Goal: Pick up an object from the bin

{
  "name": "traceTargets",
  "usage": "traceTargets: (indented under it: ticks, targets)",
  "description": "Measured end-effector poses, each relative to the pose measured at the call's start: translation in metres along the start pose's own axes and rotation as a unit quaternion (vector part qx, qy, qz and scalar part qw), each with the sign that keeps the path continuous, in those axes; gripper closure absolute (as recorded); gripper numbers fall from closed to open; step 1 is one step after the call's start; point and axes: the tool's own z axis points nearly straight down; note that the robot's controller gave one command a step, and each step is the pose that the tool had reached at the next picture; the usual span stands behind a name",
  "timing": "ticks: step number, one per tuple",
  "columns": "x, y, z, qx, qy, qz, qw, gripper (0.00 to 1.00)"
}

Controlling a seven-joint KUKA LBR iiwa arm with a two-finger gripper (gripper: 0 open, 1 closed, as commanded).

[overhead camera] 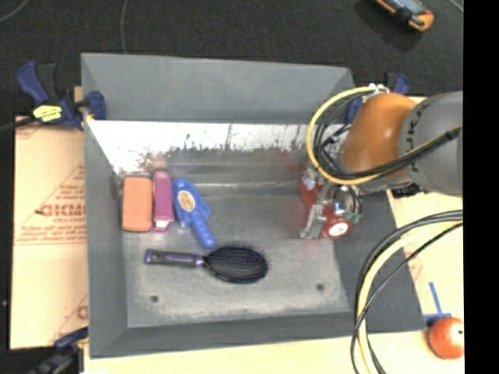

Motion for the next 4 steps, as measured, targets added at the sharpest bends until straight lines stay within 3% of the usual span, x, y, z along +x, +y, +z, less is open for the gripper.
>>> traceTargets:
  ticks: [1,2,4]
  targets:
    - [-0.001,-0.001,0.0,-0.001,-0.001,-0.005,1.0,0.0]
    - [-0.008,0.0,-0.005,-0.001,-0.0177,-0.001,0.9998,1.0]
    - [-0.01,0.001,-0.025,-0.002,-0.022,0.007,0.9997,1.0]
